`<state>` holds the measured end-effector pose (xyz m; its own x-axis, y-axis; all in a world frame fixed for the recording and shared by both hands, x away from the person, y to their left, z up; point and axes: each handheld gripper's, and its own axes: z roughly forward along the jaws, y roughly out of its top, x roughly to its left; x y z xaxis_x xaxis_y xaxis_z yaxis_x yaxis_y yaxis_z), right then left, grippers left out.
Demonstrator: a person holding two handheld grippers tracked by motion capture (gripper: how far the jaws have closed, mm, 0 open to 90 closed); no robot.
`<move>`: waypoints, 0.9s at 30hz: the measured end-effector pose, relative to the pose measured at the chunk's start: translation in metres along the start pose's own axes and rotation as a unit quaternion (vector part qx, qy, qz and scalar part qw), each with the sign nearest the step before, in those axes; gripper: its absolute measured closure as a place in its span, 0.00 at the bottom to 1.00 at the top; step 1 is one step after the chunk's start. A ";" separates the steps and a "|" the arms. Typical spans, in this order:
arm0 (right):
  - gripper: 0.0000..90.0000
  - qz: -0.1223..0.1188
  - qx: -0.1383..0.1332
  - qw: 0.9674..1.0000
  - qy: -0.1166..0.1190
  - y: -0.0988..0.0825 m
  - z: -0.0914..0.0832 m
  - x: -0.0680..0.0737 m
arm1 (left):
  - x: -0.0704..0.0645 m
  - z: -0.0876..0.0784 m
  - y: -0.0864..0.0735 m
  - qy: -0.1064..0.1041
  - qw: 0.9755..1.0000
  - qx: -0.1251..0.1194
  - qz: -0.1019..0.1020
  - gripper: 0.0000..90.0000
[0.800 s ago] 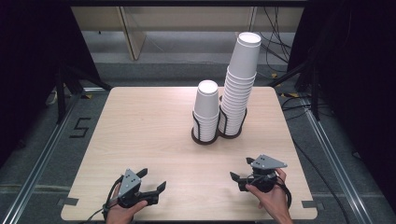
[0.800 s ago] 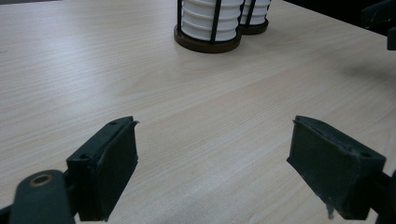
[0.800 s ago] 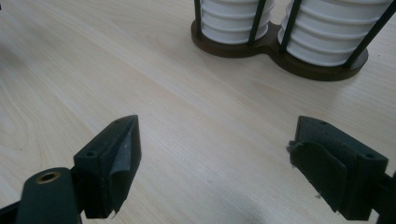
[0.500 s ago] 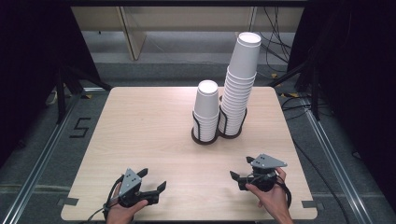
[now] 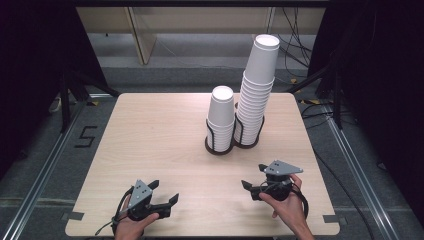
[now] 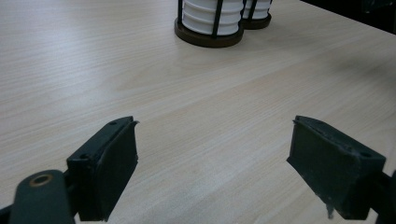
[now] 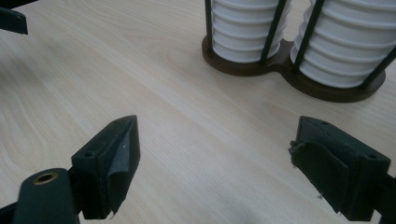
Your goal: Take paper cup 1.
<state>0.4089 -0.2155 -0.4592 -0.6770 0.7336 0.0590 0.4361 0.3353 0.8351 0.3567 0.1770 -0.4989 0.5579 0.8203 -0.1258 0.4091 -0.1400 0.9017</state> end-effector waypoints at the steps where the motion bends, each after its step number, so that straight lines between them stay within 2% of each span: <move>1: 0.18 -0.010 -0.005 1.000 0.006 0.005 0.001 0.000 | 0.000 0.001 0.000 -0.004 1.000 -0.002 0.000 0.16; 3: 0.18 -0.018 -0.007 1.000 0.002 0.009 0.002 0.000 | 0.000 0.001 0.000 -0.003 1.000 -0.003 0.000 0.16; 5: 0.18 -0.009 -0.007 1.000 0.006 0.012 0.002 0.002 | 0.000 0.001 0.000 -0.003 1.000 -0.003 0.001 0.16; 6: 0.19 -0.025 -0.011 1.000 0.002 0.018 0.003 0.001 | 0.000 0.000 0.001 0.000 1.000 0.000 0.001 0.16; 7: 0.20 -0.021 -0.010 1.000 0.004 0.021 0.004 0.003 | 0.000 0.000 0.001 0.000 1.000 -0.001 0.001 0.16; 10: 0.20 -0.035 -0.011 0.999 0.004 0.032 0.005 0.004 | -0.001 -0.001 0.001 0.002 1.000 0.002 0.002 0.16; 15: 0.20 -0.038 -0.016 0.999 0.004 0.047 0.006 0.006 | 0.000 -0.001 0.001 -0.002 1.000 -0.002 0.002 0.16; 17: 0.20 -0.046 -0.029 0.999 0.004 0.058 0.007 0.005 | 0.001 -0.001 0.001 -0.001 1.000 -0.003 0.000 0.16; 20: 0.20 -0.041 -0.032 0.999 0.003 0.065 0.007 0.006 | 0.001 -0.001 0.001 0.002 1.000 -0.002 0.002 0.16; 23: 0.20 -0.028 -0.047 0.998 0.002 0.080 0.008 0.005 | 0.001 -0.001 0.001 0.001 1.000 -0.004 0.000 0.16; 24: 0.20 -0.032 -0.051 0.998 -0.006 0.083 0.008 0.005 | 0.001 -0.001 0.001 0.001 1.000 -0.004 0.000 0.16; 27: 0.21 -0.029 -0.041 0.999 -0.010 0.089 0.009 0.006 | 0.001 -0.002 0.001 0.006 1.000 0.004 0.002 0.16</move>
<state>0.4491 -0.1762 -0.3888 -0.6874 0.7263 -0.0019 0.3451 0.3290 0.8790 0.3562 0.1782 -0.4972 0.5509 0.8264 -0.1167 0.4122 -0.1478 0.8990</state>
